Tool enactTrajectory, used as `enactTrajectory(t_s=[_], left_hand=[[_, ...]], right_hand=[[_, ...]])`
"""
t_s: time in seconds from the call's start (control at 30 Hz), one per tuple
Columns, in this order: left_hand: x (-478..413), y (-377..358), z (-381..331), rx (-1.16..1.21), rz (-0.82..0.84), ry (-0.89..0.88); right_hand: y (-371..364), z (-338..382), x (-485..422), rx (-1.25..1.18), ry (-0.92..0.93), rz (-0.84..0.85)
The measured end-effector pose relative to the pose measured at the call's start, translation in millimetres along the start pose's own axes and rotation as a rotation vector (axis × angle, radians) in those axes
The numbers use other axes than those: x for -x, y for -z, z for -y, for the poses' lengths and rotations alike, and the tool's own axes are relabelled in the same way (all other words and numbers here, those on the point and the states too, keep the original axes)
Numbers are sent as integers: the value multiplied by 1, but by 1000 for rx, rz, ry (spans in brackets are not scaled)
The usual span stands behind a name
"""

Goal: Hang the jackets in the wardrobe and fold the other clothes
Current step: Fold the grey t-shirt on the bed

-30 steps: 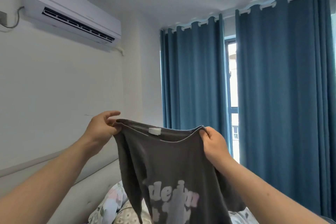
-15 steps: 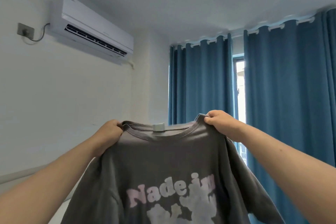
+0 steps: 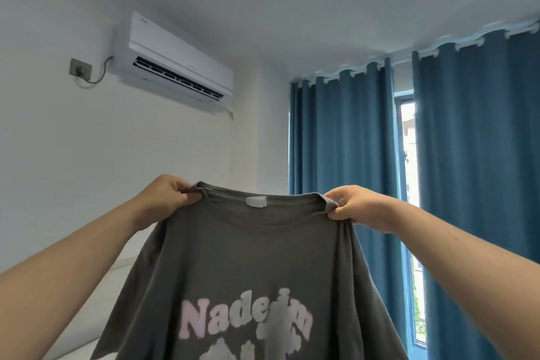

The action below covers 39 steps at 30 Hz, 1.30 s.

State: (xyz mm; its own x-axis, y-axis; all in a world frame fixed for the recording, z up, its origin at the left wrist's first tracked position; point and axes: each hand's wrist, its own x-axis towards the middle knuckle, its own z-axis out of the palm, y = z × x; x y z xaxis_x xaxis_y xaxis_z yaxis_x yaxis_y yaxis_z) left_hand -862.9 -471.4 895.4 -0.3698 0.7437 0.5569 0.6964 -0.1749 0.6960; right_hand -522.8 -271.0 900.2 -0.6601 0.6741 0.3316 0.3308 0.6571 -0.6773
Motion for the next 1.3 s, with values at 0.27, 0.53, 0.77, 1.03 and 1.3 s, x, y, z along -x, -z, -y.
enactTrajectory(t_s=[0.27, 0.53, 0.77, 1.03, 1.3], left_hand=[[10, 6, -10, -314, -30, 12], [44, 26, -10, -605, 73, 58], [66, 32, 10, -491, -181, 127], [80, 39, 51, -295, -225, 238], [103, 20, 98, -684, -19, 318]], right_hand=[[-10, 0, -15, -47, 21, -99], [-18, -7, -9, 301, 93, -349], [-33, -9, -2, -9, 76, -144], [-70, -28, -20, 140, 128, -172], [-128, -74, -25, 163, 114, -237]])
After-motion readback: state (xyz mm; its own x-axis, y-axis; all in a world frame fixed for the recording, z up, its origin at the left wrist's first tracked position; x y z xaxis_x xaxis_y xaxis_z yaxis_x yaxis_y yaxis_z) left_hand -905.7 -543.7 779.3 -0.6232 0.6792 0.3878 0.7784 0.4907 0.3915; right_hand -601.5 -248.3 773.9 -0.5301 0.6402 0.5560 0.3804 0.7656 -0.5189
